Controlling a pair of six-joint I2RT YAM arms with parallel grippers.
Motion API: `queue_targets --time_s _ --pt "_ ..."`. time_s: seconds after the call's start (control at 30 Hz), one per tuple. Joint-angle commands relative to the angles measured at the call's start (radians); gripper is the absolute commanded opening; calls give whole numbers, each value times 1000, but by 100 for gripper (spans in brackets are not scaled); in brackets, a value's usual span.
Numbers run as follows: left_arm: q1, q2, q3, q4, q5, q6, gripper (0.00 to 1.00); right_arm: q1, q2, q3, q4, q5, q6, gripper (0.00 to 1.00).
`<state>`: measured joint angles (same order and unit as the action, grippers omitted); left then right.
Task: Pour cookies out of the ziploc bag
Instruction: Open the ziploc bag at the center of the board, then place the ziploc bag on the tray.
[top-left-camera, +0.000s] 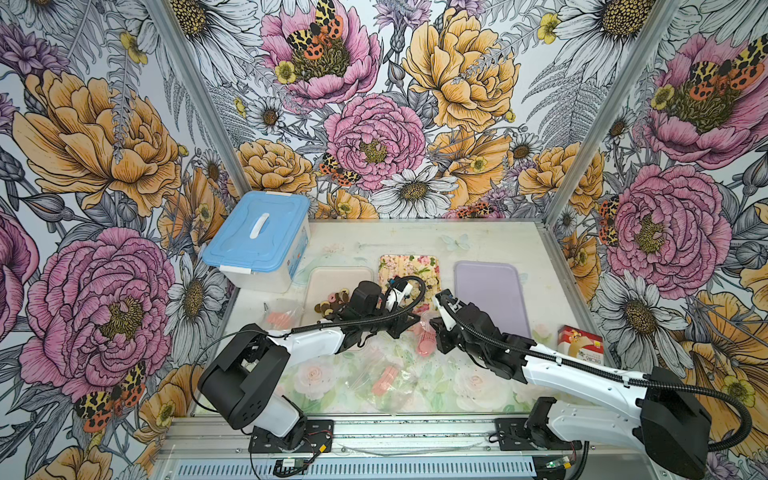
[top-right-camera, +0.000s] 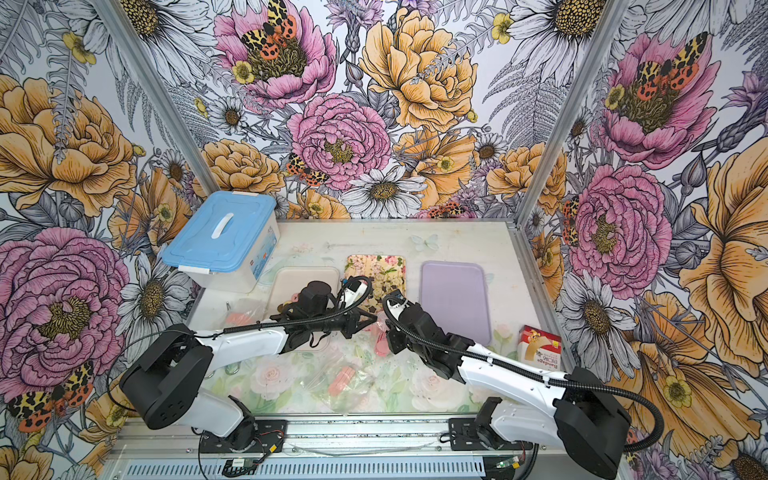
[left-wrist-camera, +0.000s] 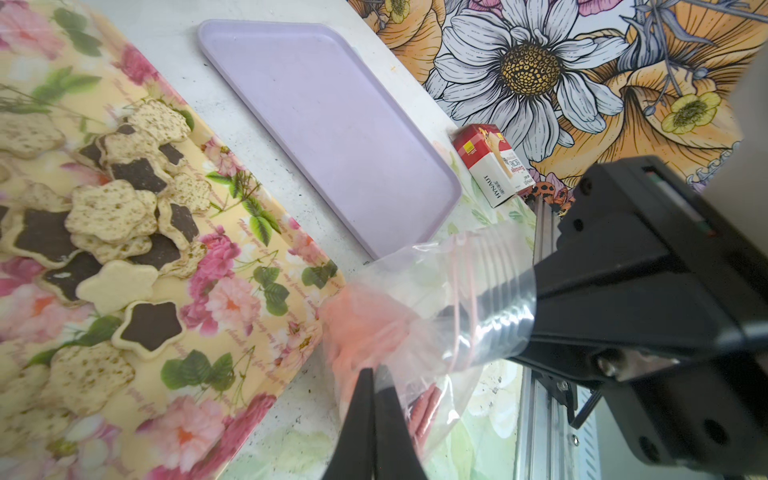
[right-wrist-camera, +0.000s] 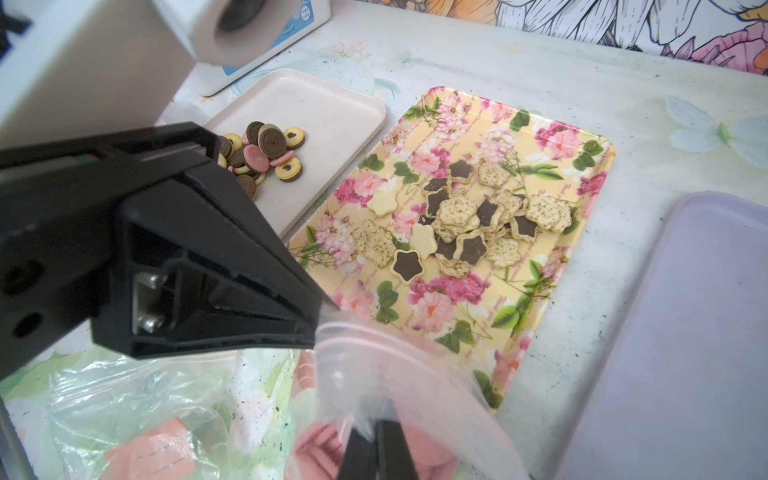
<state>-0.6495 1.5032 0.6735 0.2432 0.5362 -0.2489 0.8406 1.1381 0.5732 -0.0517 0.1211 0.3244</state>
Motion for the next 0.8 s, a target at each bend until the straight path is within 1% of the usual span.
queue_targets --time_s 0.0,0.03,0.2,0.27,0.33,0.4,0.5,0.63,0.7,0.77 --pt "142 6 -39 -184 -406 -37 0 -43 -86 -10 -167 179 33 0" --pt "147 -3 -44 -186 -418 -39 0 -69 -87 -9 -173 175 36 0" --pt "156 -26 -60 -170 -412 -47 0 -76 -74 -7 -172 161 39 0" --pt "156 -28 -60 -166 -405 -46 0 -77 -83 -11 -171 173 42 0" --pt "152 -32 -71 -123 -349 -45 0 -79 -95 -13 -169 167 36 0" --pt "137 -36 -69 -116 -333 -30 0 -80 -101 -16 -164 165 35 0" --pt "124 -55 -88 -57 -262 -26 0 -83 -120 -42 -120 157 34 0" --pt "110 -122 -138 73 -105 -35 0 -98 -163 -78 -53 82 63 0" --pt "89 -156 -149 103 -57 -39 0 -107 -193 -91 -44 67 86 0" --pt "34 -169 -130 88 -45 -27 0 -126 -232 -103 -43 76 104 0"
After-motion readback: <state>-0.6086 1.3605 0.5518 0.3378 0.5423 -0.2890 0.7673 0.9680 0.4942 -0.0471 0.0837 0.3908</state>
